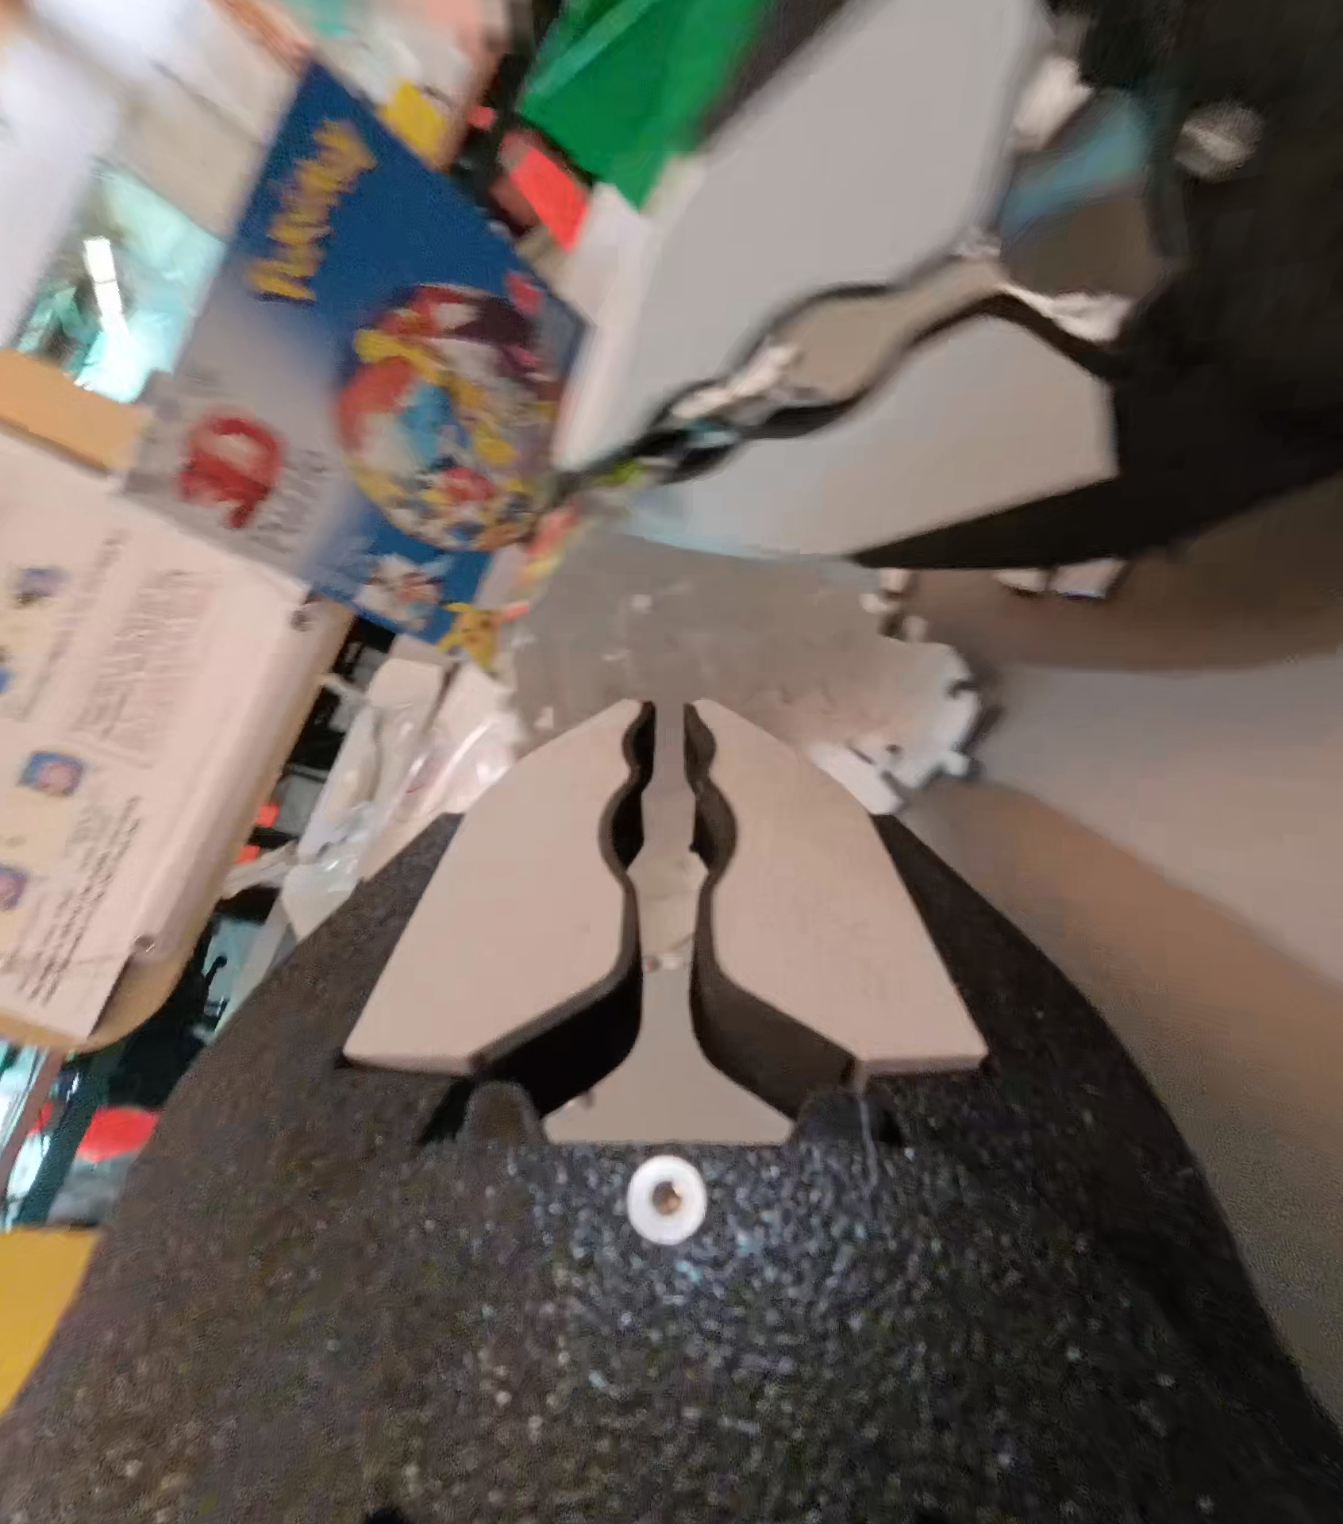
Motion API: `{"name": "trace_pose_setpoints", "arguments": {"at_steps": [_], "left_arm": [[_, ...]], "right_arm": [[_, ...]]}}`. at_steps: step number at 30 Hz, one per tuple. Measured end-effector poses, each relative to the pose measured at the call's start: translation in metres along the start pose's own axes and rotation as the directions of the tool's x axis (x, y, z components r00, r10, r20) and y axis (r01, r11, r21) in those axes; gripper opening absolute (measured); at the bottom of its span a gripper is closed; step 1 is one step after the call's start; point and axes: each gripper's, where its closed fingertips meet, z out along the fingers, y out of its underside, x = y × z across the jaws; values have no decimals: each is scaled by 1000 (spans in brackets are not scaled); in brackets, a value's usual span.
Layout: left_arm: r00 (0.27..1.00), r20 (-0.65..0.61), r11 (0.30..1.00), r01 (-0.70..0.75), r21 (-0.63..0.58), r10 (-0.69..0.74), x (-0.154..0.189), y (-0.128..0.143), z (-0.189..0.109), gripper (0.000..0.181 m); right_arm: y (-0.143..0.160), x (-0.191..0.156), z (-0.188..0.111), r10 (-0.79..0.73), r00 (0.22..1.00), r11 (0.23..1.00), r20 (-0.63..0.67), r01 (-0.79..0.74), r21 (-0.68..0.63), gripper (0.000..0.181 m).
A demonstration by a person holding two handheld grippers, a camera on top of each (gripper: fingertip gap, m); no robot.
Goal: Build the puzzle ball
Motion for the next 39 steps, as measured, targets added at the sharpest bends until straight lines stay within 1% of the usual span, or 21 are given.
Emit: {"name": "trace_pose_setpoints", "arguments": {"at_steps": [1, 3, 5, 6, 8, 10, 12, 15, 18, 19, 23, 26, 28, 30, 33, 36, 39], "left_arm": [[998, 54, 999, 39, 6, -40, -14, 1, -5, 19], [985, 140, 994, 107, -31, -102, -38, 14, -10, 32], [968, 164, 974, 209, -93, -192, -48, 35, -9, 45], [959, 144, 959, 260, -116, -243, -49, 43, -6, 45], [931, 37, 923, 364, -127, -362, -42, 48, 2, 44], [871, -69, 870, 475, -135, -486, -36, 44, 11, 44], [818, -155, 831, 532, -162, -554, -34, 42, 19, 43], [764, -281, 813, 524, -256, -581, -24, 46, 31, 40], [698, -410, 809, 491, -322, -587, -11, 44, 36, 25], [701, -418, 815, 478, -327, -578, -10, 44, 37, 24], [776, -321, 834, 455, -313, -544, -19, 47, 41, 17], [867, -183, 875, 414, -251, -463, -32, 48, 38, 8], [908, -91, 900, 384, -206, -408, -42, 46, 34, 8], [922, -21, 911, 378, -167, -386, -48, 42, 30, 7], [924, 47, 915, 382, -129, -379, -53, 40, 28, 7], [922, 95, 918, 385, -99, -376, -55, 38, 27, 7], [928, 152, 934, 351, -62, -339, -59, 34, 24, 7]], "right_arm": [[0, 0, 0, 1, 1000, 1000, -1, -1, -2, 4], [1, 1, 1, 7, 1000, 1000, -3, -8, -4, 4], [1, 1, 1, 3, 1000, 1000, -4, -3, -3, 4], [0, 0, 1, 1, 1000, 1000, -3, -1, 1, 4], [-1, 0, 1, -5, 1000, 1000, -2, 5, 4, 4], [-2, -1, 1, -6, 1000, 1000, -1, 6, 6, 4], [-2, -1, 1, -8, 1000, 1000, -2, 8, 8, 4], [-3, -2, 1, -5, 1000, 1000, 3, 5, 13, 5], [-2, -2, 1, -5, 1000, 1000, 6, 5, 7, 8], [-1, -2, 1, -4, 1000, 1000, 7, 4, 5, 9], [0, -6, 1, -13, 1000, 1000, 24, 13, -4, 15], [-2, -10, 1, 0, 999, 1000, 50, 0, 9, 26], [-3, -16, 0, -1, 997, 1000, 82, 0, 14, 32], [-6, -22, -2, -6, 993, 1000, 115, 3, 21, 42], [-6, -29, -4, 8, 988, 1000, 152, -10, 10, 54], [-9, -33, -9, 31, 984, 999, 177, -33, 10, 64], [-14, -36, -17, 53, 980, 998, 192, -56, 13, 69]]}}
